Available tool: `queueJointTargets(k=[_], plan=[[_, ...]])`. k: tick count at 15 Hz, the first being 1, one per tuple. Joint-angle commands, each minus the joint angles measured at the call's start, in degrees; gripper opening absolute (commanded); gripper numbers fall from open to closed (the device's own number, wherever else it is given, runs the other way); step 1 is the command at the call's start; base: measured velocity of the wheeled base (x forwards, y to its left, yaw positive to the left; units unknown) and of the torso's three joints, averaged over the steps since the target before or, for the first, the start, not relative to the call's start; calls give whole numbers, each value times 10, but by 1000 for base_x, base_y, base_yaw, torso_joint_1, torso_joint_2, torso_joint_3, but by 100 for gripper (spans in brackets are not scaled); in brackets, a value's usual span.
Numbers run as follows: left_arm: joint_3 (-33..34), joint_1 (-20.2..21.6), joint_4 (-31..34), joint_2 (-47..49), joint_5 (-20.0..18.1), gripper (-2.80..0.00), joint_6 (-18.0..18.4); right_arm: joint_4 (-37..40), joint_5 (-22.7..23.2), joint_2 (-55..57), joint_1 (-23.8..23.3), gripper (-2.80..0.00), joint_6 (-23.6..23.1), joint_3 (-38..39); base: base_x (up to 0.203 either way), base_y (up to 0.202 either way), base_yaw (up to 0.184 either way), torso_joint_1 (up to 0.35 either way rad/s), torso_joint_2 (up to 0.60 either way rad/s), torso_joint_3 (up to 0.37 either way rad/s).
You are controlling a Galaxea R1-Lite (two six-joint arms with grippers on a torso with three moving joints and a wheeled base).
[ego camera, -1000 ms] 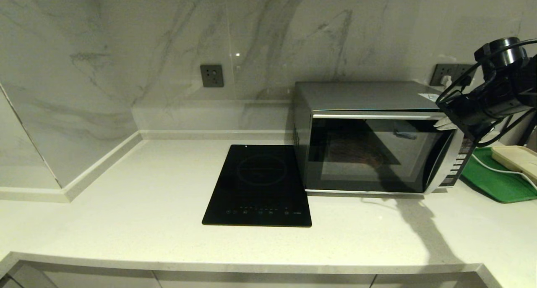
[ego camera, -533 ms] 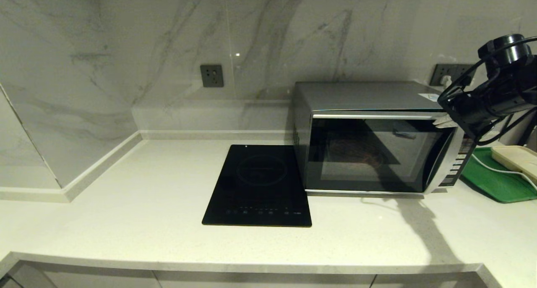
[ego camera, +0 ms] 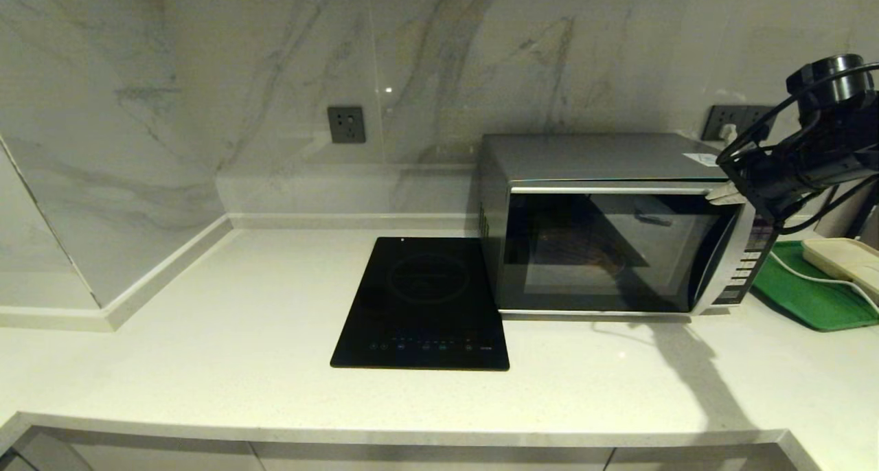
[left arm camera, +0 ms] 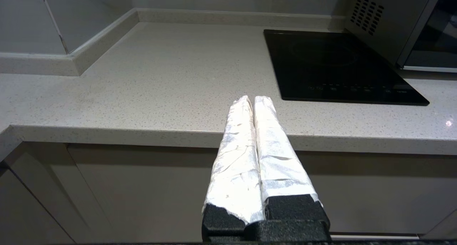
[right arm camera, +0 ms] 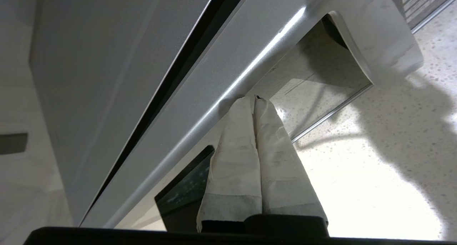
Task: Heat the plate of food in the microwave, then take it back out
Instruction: Close the microwave oven
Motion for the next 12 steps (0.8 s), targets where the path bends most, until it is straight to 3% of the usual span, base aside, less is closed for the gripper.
queueJointTargets(k=[1, 8, 12], plan=[[0, 0, 0, 0, 0, -280, 0, -8, 1, 10, 0, -280, 5, -1, 0, 0, 0, 0, 0, 0], [0, 0, 0, 0, 1, -280, 0, -24, 9, 11, -1, -280, 6, 0, 0, 0, 0, 0, 0, 0], [0, 0, 0, 0, 0, -280, 0, 4, 79, -41, -27, -280, 6, 20, 0, 0, 0, 0, 0, 0]])
